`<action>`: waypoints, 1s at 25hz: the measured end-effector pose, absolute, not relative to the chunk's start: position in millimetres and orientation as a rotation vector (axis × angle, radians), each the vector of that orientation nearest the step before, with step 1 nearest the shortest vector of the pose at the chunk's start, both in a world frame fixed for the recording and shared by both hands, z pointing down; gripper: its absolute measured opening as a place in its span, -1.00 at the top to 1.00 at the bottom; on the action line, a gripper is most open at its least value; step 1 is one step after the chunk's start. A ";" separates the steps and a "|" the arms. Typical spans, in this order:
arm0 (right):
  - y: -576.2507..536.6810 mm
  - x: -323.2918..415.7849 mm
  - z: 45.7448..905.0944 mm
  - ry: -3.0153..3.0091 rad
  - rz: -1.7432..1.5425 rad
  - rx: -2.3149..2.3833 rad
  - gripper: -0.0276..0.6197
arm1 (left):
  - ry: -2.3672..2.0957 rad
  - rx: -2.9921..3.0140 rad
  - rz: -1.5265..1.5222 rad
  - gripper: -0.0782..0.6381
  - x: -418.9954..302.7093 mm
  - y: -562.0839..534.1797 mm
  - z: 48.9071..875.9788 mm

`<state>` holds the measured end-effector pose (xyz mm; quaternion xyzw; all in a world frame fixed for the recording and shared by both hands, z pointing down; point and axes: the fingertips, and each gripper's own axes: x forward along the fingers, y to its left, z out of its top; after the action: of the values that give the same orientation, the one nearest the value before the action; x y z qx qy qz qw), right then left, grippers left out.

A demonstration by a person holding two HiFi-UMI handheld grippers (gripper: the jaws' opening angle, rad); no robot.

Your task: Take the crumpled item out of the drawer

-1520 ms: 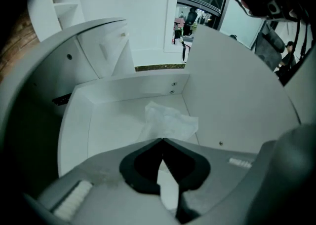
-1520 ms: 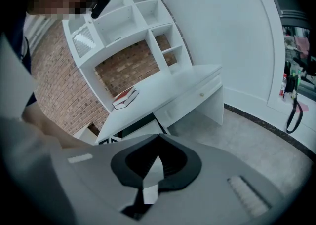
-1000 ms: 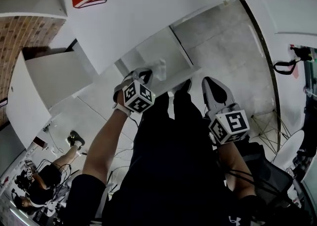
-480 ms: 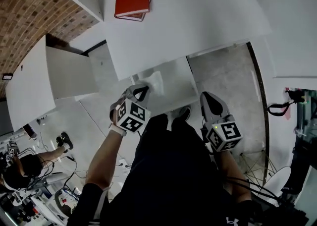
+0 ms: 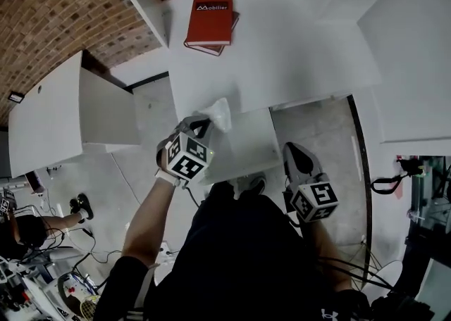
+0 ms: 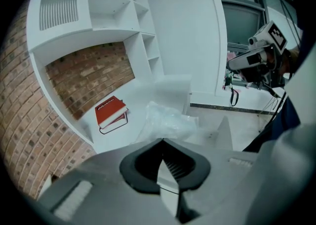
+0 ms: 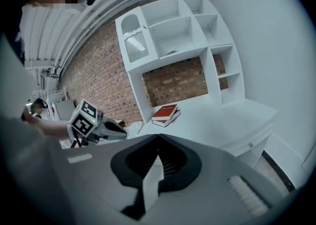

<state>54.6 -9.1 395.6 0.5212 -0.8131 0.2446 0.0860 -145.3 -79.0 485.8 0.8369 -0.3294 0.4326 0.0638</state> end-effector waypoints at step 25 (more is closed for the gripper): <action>17.2 80.9 404.7 -2.224 0.797 1.754 0.91 | -0.858 2.327 1.581 0.76 -171.7 -180.2 623.2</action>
<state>80.9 17.2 404.7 0.5931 -0.7521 0.2696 0.0991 -171.7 -180.2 623.2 0.7872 -0.2903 0.5348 0.0998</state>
